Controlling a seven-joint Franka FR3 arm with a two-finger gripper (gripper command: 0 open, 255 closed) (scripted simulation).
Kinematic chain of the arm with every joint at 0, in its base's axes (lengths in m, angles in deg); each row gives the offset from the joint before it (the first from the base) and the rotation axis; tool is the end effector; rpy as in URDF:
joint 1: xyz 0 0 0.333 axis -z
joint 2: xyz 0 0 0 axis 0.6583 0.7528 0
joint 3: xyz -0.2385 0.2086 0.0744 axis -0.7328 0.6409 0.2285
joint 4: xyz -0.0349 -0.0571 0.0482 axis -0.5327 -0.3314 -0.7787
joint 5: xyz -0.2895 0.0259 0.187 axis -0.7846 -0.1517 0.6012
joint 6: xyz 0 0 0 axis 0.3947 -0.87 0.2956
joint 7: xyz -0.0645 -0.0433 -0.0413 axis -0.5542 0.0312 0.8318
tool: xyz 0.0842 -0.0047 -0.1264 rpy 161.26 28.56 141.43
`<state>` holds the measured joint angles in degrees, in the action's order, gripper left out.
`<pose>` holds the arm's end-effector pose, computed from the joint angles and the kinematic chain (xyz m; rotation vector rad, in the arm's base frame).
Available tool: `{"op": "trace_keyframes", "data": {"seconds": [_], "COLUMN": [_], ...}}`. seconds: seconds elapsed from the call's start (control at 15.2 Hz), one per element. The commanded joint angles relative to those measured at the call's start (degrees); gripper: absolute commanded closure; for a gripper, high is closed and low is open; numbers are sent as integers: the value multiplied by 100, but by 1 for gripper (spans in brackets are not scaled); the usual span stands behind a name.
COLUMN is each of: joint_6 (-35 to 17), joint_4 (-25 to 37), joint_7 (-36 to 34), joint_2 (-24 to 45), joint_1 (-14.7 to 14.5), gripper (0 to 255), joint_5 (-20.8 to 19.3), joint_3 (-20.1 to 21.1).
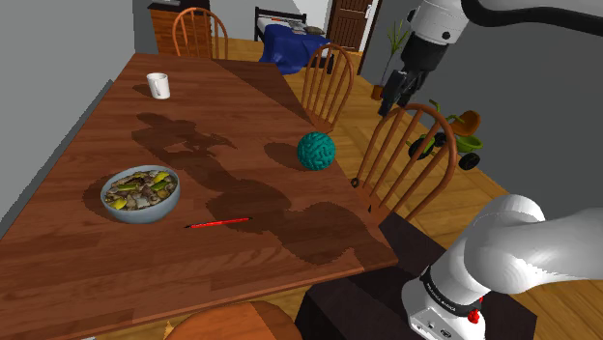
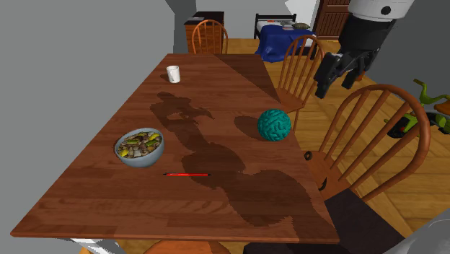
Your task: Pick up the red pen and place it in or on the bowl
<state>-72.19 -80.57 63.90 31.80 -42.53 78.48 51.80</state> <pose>0.2639 -0.0091 0.5762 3.1039 0.0429 0.1652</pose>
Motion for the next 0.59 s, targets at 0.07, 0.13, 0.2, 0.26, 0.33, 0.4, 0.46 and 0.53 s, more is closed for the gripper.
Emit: {"op": "trace_keyframes", "data": {"seconds": [0.07, 0.13, 0.2, 0.26, 0.33, 0.4, 0.46, 0.53], "joint_6": [-153, -304, -455, -603, -750, -895, -1038, -1180], "joint_4": [-31, -57, -79, -96, -110, -119, -124, -125], "joint_7": [49, 97, 145, 190, 235, 278, 319, 359], "joint_2": [129, 261, 396, 534, 676, 819, 966, 1115], "joint_1": [-64, -128, -189, -249, -307, -364, -419, -472], "gripper": [0, 0, 0, 0, 0, 0, 0, 0], "joint_5": [-7, -15, -25, -37, -51, -67, -86, -107], "joint_3": [55, 111, 167, 224, 282, 341, 400, 460]}}
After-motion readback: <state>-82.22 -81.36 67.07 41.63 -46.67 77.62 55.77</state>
